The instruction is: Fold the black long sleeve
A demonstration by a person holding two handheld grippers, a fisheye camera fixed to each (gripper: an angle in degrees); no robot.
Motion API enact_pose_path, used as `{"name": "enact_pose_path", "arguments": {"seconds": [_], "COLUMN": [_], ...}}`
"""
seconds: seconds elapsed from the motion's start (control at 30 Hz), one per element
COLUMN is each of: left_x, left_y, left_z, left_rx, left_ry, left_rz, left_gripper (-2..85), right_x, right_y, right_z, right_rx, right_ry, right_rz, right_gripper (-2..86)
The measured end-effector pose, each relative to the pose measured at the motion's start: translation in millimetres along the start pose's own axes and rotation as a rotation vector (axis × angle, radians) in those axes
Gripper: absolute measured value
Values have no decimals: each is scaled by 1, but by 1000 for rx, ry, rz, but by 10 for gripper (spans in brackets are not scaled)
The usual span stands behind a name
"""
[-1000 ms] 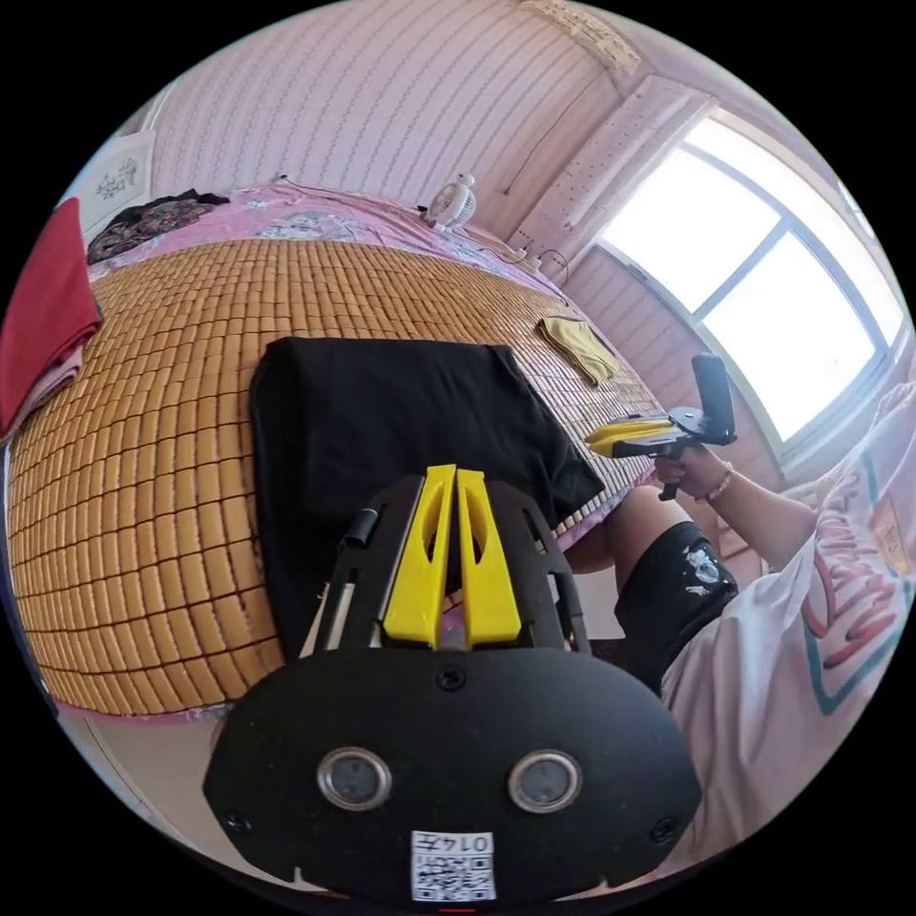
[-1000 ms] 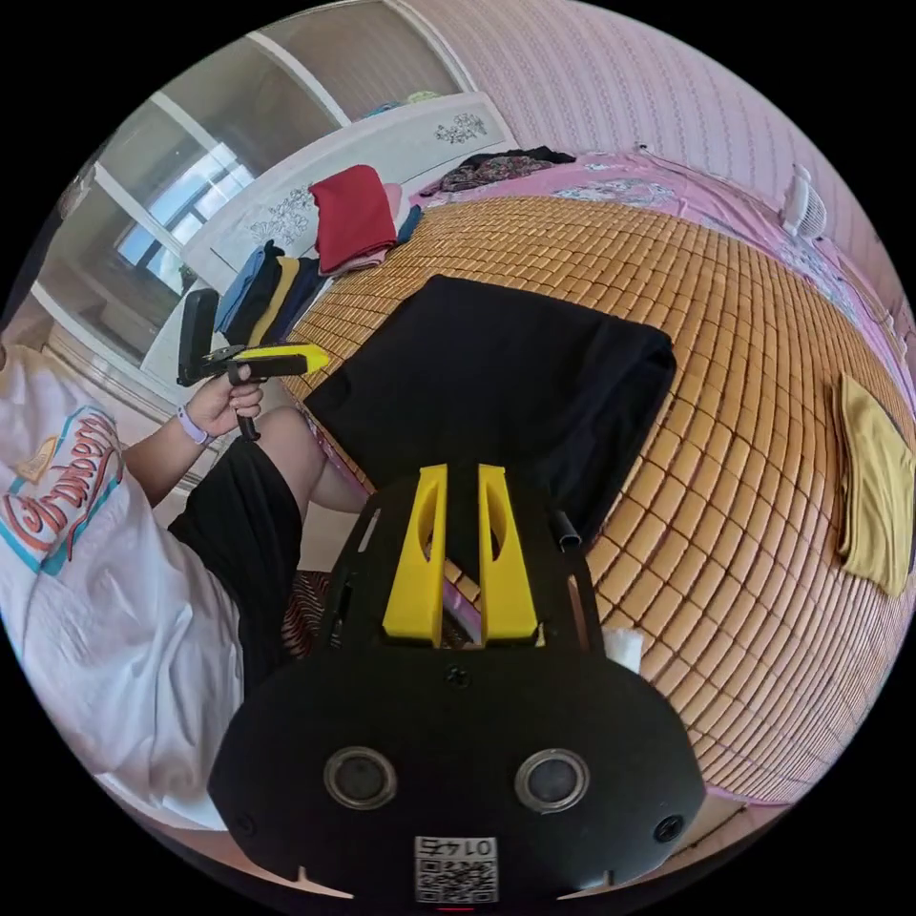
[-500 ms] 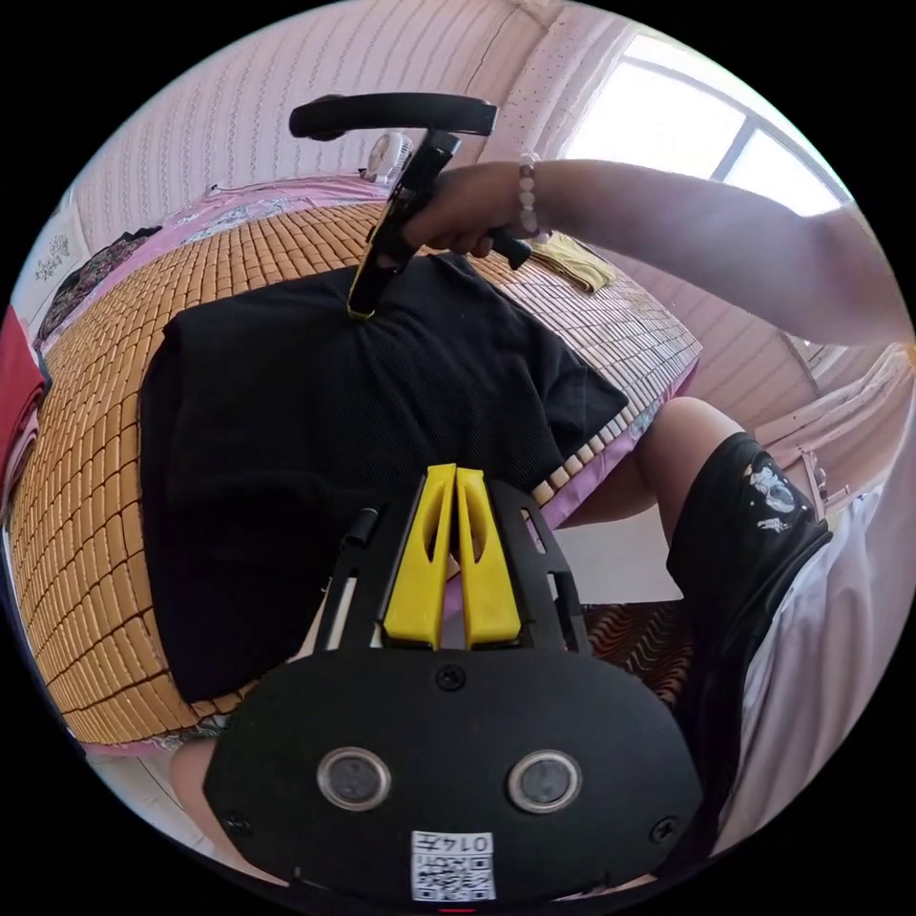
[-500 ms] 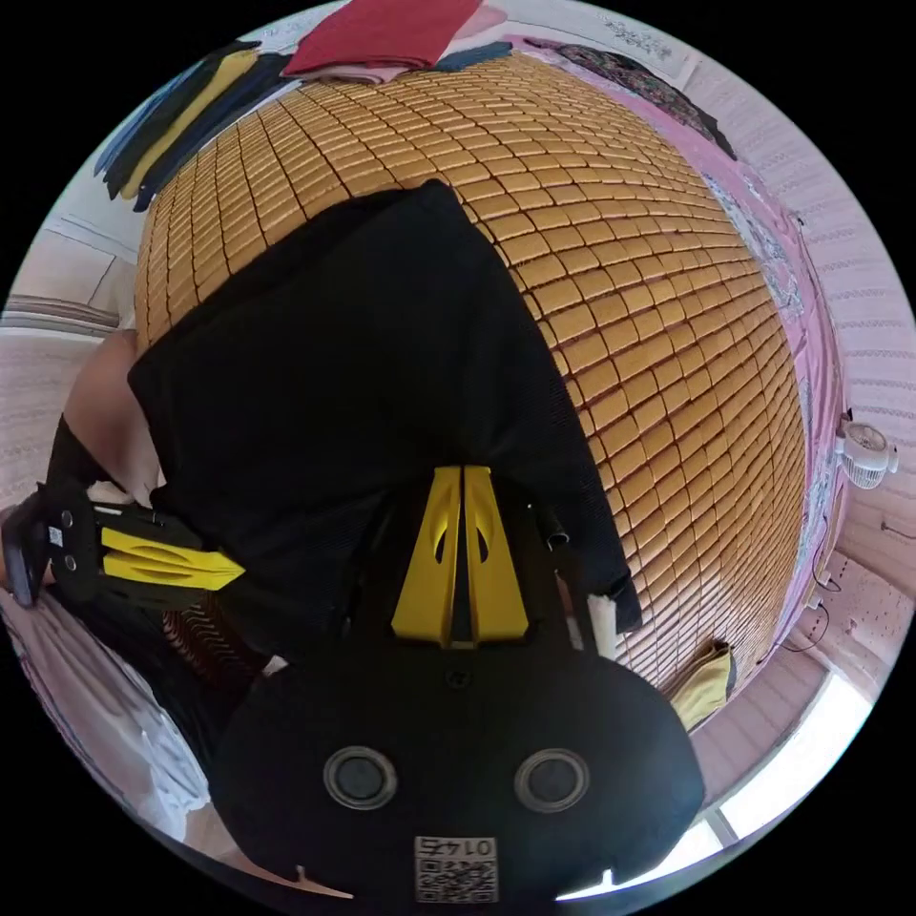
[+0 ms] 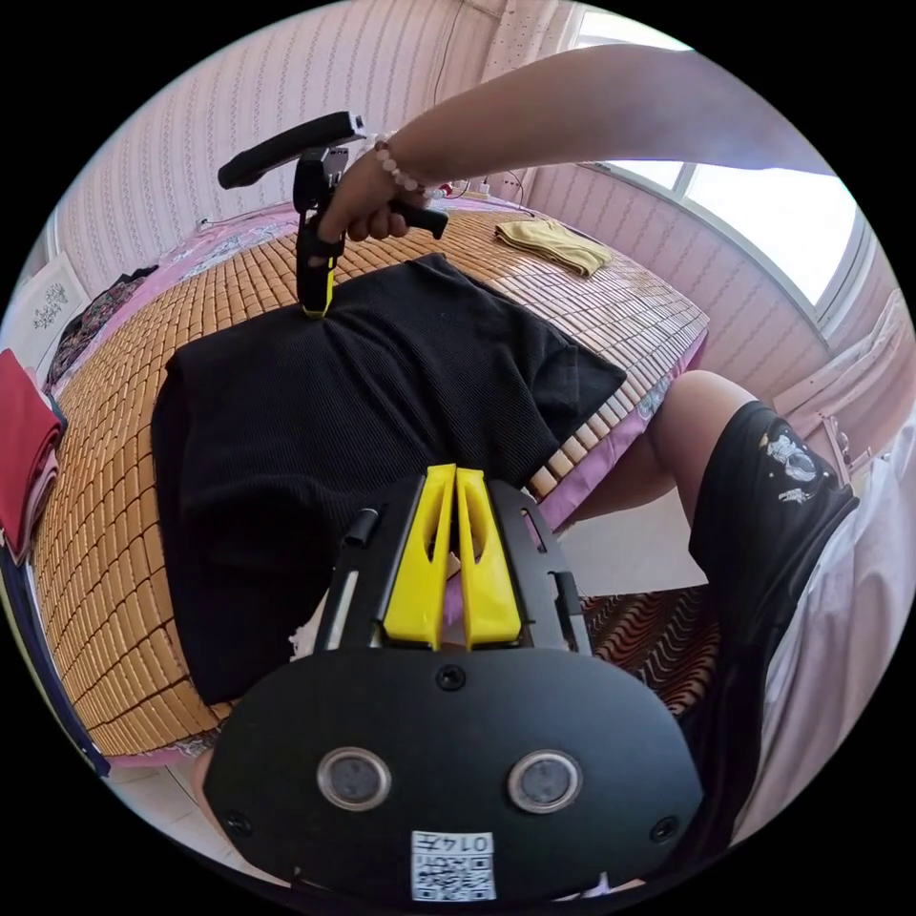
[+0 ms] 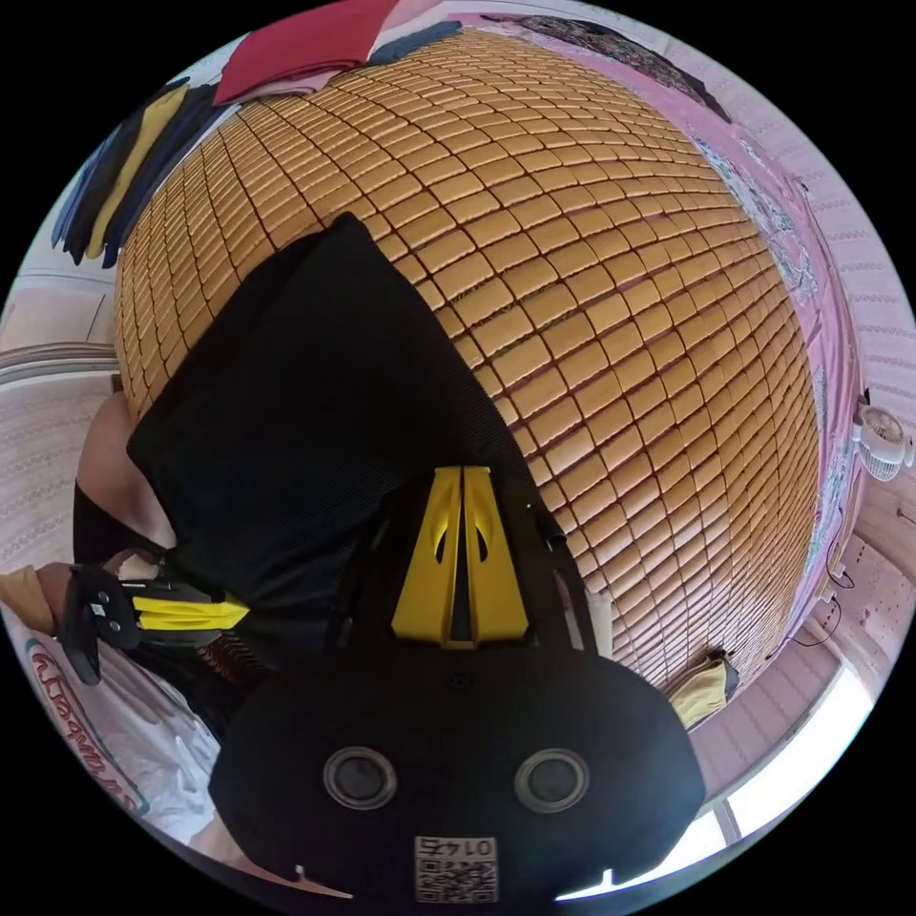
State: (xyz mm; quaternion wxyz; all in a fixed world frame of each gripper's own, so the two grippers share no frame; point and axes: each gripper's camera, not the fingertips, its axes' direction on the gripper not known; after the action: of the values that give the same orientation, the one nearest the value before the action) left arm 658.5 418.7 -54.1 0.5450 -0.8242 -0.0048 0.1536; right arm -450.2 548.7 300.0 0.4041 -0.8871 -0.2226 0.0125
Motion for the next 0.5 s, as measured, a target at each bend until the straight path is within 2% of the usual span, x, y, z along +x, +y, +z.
{"name": "enact_pose_path", "arguments": {"seconds": [0.1,0.2,0.27,0.37,0.5], "left_x": [8,27,35,43,62], "left_y": [-7,-12,-18,-29,-55], "left_z": [-17,-45,-65,-78,-85], "left_rx": [20,128,204,270,305], "left_ry": [-40,-103,-53,54,51], "left_rz": [32,116,128,169,232], "left_gripper": [-9,-8,-2,38,63], "right_x": [3,16,21,18,5], "right_y": [21,88,169,280,402], "right_z": [5,-4,2,35,90], "right_rx": [49,253,378,394,386], "right_ry": [-15,-120,-251,-353,-430], "right_rz": [7,102,172,301,505], "right_gripper": [-4,-3,0,25,81]}}
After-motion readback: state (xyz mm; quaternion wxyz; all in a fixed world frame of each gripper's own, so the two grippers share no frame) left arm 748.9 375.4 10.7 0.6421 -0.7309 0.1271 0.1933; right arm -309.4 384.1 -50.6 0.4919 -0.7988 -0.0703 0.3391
